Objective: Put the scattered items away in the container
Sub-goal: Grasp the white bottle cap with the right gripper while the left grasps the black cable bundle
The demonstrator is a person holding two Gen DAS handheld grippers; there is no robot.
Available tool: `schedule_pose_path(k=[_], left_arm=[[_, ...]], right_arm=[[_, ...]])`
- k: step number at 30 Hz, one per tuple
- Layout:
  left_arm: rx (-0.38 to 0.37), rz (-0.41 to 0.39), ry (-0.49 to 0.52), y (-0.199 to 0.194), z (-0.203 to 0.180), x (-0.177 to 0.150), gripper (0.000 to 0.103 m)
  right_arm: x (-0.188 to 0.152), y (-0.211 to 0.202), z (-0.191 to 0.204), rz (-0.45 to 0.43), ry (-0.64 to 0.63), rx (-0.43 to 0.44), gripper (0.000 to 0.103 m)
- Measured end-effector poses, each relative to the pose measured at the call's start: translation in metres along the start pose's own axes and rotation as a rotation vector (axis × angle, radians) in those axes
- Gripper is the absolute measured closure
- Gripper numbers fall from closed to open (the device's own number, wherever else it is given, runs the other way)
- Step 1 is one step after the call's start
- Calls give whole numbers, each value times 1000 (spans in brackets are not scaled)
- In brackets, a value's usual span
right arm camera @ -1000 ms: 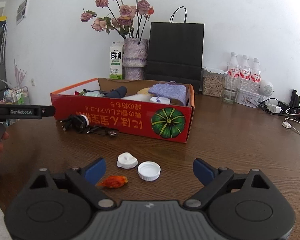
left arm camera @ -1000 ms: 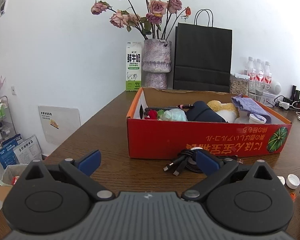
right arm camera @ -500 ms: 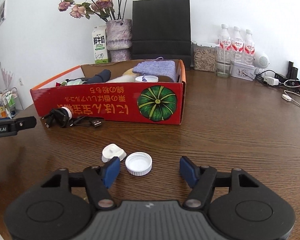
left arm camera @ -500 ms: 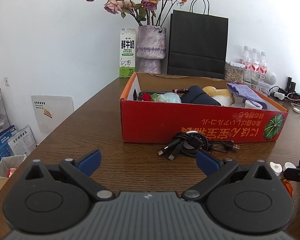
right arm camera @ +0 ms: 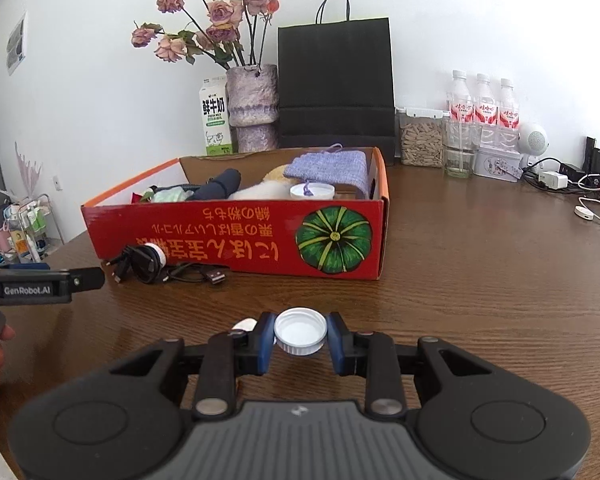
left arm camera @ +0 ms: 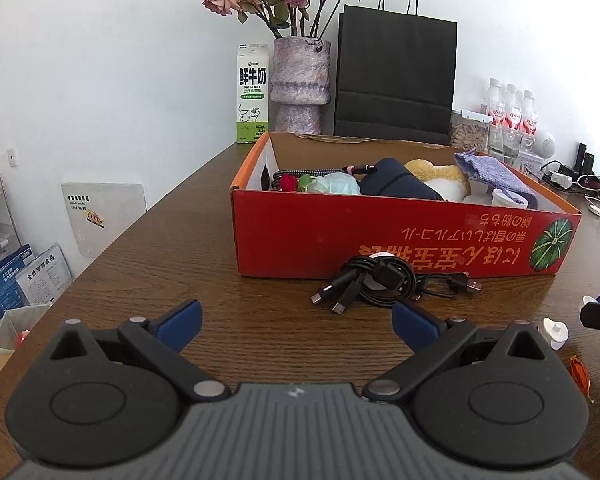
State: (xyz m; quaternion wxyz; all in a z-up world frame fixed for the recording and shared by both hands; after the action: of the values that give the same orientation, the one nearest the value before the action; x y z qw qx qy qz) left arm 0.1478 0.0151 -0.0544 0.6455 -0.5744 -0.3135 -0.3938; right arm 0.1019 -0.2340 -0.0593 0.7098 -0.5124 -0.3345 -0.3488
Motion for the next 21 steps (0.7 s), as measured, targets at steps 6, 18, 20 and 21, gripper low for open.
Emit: schedule_pose_path(k=[6, 18, 20, 21], left_arm=[[-26, 12, -2, 9, -13, 15, 0], [34, 66, 33, 42, -32, 28, 0], [25, 76, 23, 45, -31, 28, 0], [27, 79, 16, 46, -31, 28, 0]], right_arm=[[20, 0, 9, -47, -1, 24, 76], [25, 32, 15, -90, -25, -19, 76], [25, 32, 14, -92, -15, -16, 76], [25, 31, 13, -93, -11, -16, 76]])
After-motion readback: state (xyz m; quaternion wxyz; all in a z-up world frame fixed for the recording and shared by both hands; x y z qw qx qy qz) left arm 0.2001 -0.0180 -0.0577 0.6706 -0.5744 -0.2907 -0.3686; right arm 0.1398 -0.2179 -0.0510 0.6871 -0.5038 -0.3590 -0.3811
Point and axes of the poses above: each gripper's, at about its wrist camera, not at the fingertips, and y roughly the way its jaws point, z to its left, x to its top, the point moved 4 cm from there along y, roughly the way its jaws point, and after that the axes turned 11 degrees about y, right-handed, at the moved point
